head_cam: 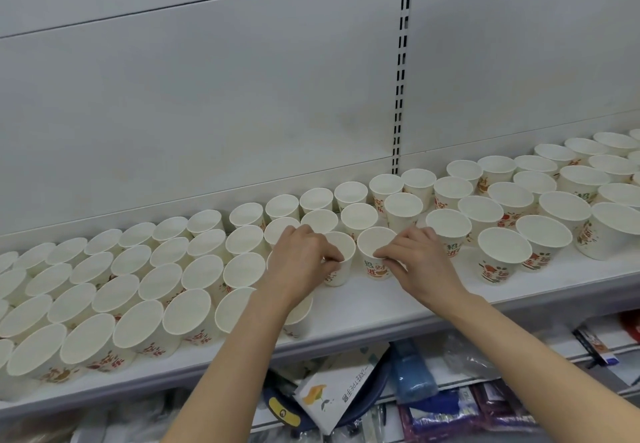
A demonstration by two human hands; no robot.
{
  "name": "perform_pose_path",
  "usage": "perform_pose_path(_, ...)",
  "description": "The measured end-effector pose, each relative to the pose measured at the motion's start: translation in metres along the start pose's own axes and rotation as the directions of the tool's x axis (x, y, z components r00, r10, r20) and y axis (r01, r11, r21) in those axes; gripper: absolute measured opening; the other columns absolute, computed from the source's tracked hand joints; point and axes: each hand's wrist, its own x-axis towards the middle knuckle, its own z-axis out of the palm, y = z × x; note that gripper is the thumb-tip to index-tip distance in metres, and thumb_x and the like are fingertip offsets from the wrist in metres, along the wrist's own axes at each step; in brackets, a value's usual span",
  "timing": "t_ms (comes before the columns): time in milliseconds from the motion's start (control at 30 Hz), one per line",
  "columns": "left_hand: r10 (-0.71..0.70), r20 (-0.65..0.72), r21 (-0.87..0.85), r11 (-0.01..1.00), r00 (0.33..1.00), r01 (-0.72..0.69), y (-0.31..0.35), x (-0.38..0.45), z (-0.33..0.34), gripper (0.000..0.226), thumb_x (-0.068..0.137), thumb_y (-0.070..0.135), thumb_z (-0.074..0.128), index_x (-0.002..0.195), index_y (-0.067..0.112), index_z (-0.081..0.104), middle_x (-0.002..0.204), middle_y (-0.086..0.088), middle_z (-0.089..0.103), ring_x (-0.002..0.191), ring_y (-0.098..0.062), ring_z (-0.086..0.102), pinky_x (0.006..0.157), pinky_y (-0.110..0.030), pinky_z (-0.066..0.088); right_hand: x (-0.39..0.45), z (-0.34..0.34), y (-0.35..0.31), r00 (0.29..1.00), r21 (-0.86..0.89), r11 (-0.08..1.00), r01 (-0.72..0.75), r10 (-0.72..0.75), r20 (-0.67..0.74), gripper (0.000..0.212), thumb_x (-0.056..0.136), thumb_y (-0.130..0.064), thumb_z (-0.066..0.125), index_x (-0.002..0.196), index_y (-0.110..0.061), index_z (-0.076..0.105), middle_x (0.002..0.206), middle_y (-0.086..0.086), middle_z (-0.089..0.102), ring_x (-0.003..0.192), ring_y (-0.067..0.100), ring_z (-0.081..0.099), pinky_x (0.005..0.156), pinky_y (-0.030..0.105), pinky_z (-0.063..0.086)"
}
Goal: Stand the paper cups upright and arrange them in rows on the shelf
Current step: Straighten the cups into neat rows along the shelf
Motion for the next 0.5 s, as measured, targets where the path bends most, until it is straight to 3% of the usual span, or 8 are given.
perform_pose_path(267,-0.038,-0.085,-0.061,0.998,0.996,0.033,-0.001,-0.005,0.013,0.014,0.085,0.042,0.066,0.096,0.037,0.073,0.090,0.013,0.069,0.095,-0.016,0.052,0.083,-0.033,0.036,-0.003,0.005,-0.008,0.999,0.003,1.000,-0.009,0.009,-0.033,0.012,0.075,-0.018,0.070,0.087,-0.020,0.071,0.079,-0.007,0.067,0.083,0.017,0.047,0.074,0.025,0.021)
perform_pose_path(500,-0.060,-0.256,-0.190,0.982,0.965,0.011,0.018,0.000,0.022,0.027,0.082,0.043,0.071,0.108,0.034,0.070,0.106,0.013,0.070,0.101,-0.017,0.057,0.082,-0.032,0.041,-0.018,-0.011,-0.013,0.987,0.015,0.997,-0.074,0.076,-0.140,0.015,0.085,-0.026,0.063,0.094,-0.019,0.072,0.091,-0.007,0.068,0.090,0.019,0.054,0.078,0.031,0.037)
